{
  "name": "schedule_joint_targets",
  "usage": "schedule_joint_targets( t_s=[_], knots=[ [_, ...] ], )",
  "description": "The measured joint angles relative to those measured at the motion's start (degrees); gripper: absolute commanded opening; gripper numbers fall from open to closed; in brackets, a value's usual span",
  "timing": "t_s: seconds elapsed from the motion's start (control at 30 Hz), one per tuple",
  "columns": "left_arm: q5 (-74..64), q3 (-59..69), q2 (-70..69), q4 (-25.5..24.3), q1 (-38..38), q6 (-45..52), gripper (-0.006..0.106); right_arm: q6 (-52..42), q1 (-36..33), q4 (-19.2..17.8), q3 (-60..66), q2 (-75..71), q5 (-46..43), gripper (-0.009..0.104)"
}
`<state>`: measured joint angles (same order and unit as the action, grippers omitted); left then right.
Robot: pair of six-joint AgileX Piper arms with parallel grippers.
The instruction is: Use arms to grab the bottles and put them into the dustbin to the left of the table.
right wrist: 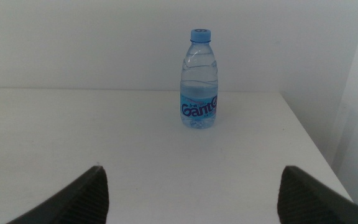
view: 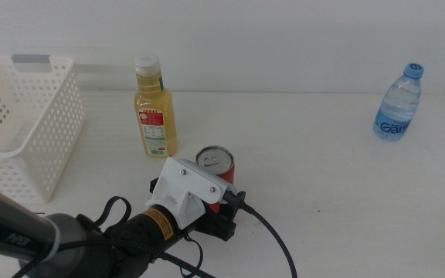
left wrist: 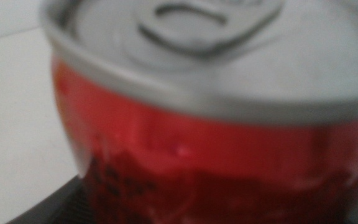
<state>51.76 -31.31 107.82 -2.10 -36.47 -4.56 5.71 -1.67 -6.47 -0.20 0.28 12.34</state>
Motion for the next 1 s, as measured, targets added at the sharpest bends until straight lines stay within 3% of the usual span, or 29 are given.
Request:
schedule_joint_targets(
  t_s=[0.33, 0.43, 0.57, 0.67, 0.73, 0.83, 1.0],
  knots=[
    [-0.36, -0.09, 1.85, 0.00, 0.00, 0.00, 0.094, 0.00, 0.00, 0.00, 0.00, 0.00, 0.00, 0.088],
    [-0.39, -0.09, 1.96, -0.28, 0.00, 0.00, 0.087, 0.00, 0.00, 0.00, 0.00, 0.00, 0.00, 0.088],
    [-0.39, -0.09, 1.96, -0.38, 0.00, 0.00, 0.071, 0.00, 0.00, 0.00, 0.00, 0.00, 0.00, 0.088],
    [-0.25, -0.09, 1.96, -0.27, 0.00, 0.17, 0.050, 0.00, 0.00, 0.00, 0.00, 0.00, 0.00, 0.088],
    [-0.27, -0.09, 1.73, -0.27, 0.00, 0.17, 0.016, 0.00, 0.00, 0.00, 0.00, 0.00, 0.00, 0.088],
    [-4.85, -0.09, -0.99, -0.39, 0.00, 0.07, 0.007, 0.00, 0.00, 0.00, 0.00, 0.00, 0.00, 0.088],
    [-15.70, -0.09, -11.54, -0.49, 0.00, -0.44, 0.006, 0.00, 0.00, 0.00, 0.00, 0.00, 0.00, 0.088]
  ],
)
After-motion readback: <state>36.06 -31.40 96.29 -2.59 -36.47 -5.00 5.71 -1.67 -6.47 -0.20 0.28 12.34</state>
